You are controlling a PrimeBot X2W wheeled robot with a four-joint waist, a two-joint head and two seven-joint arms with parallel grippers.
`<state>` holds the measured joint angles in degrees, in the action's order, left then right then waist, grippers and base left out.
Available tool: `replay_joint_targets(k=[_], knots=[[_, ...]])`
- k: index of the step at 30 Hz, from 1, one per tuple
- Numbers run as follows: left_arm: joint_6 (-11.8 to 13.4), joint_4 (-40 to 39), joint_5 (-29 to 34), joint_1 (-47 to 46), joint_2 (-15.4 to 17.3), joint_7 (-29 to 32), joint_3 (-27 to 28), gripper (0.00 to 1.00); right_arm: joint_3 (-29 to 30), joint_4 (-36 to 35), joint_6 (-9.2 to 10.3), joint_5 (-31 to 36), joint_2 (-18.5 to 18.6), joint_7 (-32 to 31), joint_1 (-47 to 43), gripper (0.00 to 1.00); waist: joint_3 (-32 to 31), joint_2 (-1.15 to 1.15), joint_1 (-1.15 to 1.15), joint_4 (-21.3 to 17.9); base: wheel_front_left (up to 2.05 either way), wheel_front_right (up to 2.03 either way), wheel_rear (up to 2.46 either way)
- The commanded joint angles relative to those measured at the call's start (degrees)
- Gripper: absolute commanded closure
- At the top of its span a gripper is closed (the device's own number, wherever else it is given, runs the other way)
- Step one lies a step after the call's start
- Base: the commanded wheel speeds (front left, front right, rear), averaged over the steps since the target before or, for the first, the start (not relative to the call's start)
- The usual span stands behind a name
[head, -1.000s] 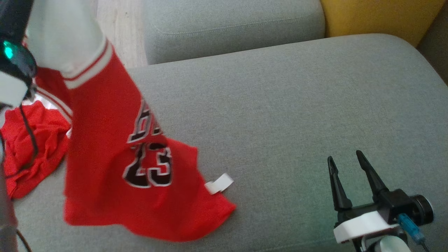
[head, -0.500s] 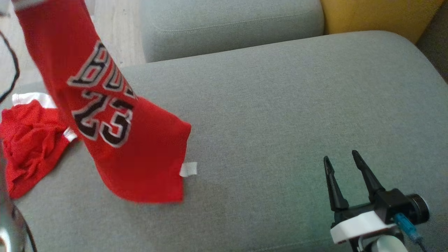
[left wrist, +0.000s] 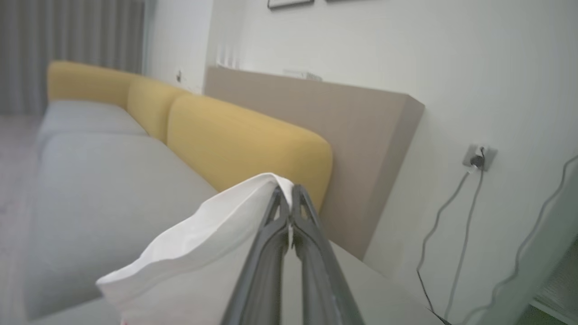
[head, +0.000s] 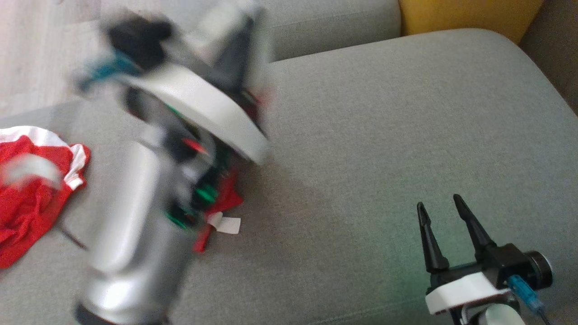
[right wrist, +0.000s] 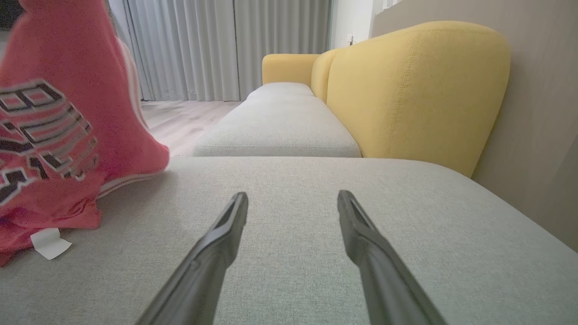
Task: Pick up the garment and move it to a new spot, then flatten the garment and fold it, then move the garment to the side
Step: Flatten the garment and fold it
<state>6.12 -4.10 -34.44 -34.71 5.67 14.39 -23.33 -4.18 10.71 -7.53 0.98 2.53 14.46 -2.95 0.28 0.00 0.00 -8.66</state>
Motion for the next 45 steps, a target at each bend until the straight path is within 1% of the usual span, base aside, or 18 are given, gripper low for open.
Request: replay_joint_targets(k=[1,4,8,12,16,19,22,23,24,25,26,30,33,36,38,40,42,45], knots=[[0.28,-2.02,-0.33,-1.08,-0.15,-0.56,-0.63,1.0,-1.66,-1.86,0.04,-0.71,0.34,0.54,2.57,0.0,0.78,0.0,0.0,-0.52,0.0,0.0,0.0],[0.51,0.9,-1.53,1.88,-2.13,-1.78,-7.17,1.0,-2.99,-1.97,0.04,-1.15,0.34,0.54,4.15,0.0,2.6,0.0,0.0,-1.96,0.0,0.0,0.0],[1.78,8.29,-3.7,1.28,-2.73,-5.35,-14.39,1.0,-5.46,-2.22,0.04,-2.56,0.34,0.54,7.32,0.0,5.27,0.0,0.0,-5.44,0.0,0.0,0.0],[4.39,14.27,-8.7,-2.84,-2.77,-10.67,-21.18,1.0,-7.52,-2.84,0.04,-4.56,0.34,0.54,9.69,0.0,7.57,0.0,0.0,-9.68,0.0,0.0,0.0],[6.51,19.32,-13.72,-8.09,-2.78,-15.88,-26.84,1.0,-9.04,-3.38,0.04,-6.16,0.34,0.54,11.05,0.0,8.97,0.0,0.0,-13.59,0.0,0.0,0.0],[7.73,21.86,-17.83,-11.63,-2.79,-20.23,-30.27,1.0,-9.56,-3.7,0.04,-6.89,0.34,0.54,11.44,0.0,9.54,0.0,0.0,-15.81,0.0,0.0,0.0],[8.68,23.65,-21.62,-14.64,-2.79,-24.66,-33.85,1.0,-9.86,-3.69,0.04,-7.08,0.34,0.54,11.46,0.0,9.75,0.0,0.0,-17.11,0.0,0.0,0.0],[9.23,24.02,-22.94,-15.41,-2.79,-25.83,-34.87,0.75,-9.94,-3.66,0.04,-7.09,0.34,0.54,11.44,0.0,9.79,0.0,0.0,-17.32,0.0,0.0,0.0],[9.68,24.23,-24.09,-16.11,-2.79,-26.66,-36.05,0.09,-9.99,-3.64,0.04,-7.1,0.34,0.54,11.42,0.0,9.87,0.0,0.0,-17.47,0.0,0.0,0.0],[9.68,24.23,-24.09,-16.11,-2.79,-26.66,-36.05,0.09,-9.99,-3.64,0.04,-7.1,0.34,0.54,11.42,0.0,9.87,0.0,0.0,-17.47,0.0,0.0,0.0],[10.0,24.28,-25.46,-16.59,-2.79,-27.17,-37.24,0.0,-9.95,-3.64,0.04,-7.13,0.34,0.54,11.41,0.0,9.97,0.0,0.0,-17.51,0.0,0.0,0.0],[10.48,24.53,-30.6,-17.38,-2.79,-27.38,-42.98,0.0,-8.89,-3.73,0.04,-7.11,0.34,0.54,11.04,0.0,9.92,0.0,0.0,-16.55,0.0,0.0,0.0],[9.76,23.44,-34.26,-16.95,-2.79,-26.54,-46.33,0.0,-8.18,-3.6,0.04,-6.82,0.34,0.54,10.53,0.0,9.48,0.0,0.0,-15.15,0.0,0.0,0.0],[9.53,22.34,-36.44,-16.29,-2.79,-26.91,-47.6,0.0,-7.61,-3.5,0.04,-6.43,0.34,0.54,10.16,0.0,8.96,0.0,0.0,-13.81,0.0,0.0,0.0],[10.14,23.18,-36.52,-16.24,-2.79,-27.48,-47.72,0.0,-7.11,-3.55,0.04,-6.2,0.34,0.54,10.02,0.0,8.7,0.0,0.0,-12.98,0.0,0.0,0.0],[10.88,25.63,-36.17,-16.3,-2.4,-27.95,-46.85,0.0,-6.66,-3.72,0.04,-6.0,0.34,0.54,9.86,0.0,8.47,0.0,0.0,-12.31,0.0,0.0,0.0],[11.78,28.38,-35.85,-16.43,-0.13,-28.32,-45.31,0.0,-6.39,-3.94,0.04,-5.74,0.34,0.54,9.62,0.0,8.31,0.0,0.0,-11.79,0.0,0.0,0.0],[13.43,33.36,-35.22,-17.07,4.82,-28.44,-43.62,0.0,-6.12,-4.21,0.04,-5.29,0.34,0.54,9.23,0.0,8.46,0.0,0.0,-11.07,0.0,0.0,0.0]])
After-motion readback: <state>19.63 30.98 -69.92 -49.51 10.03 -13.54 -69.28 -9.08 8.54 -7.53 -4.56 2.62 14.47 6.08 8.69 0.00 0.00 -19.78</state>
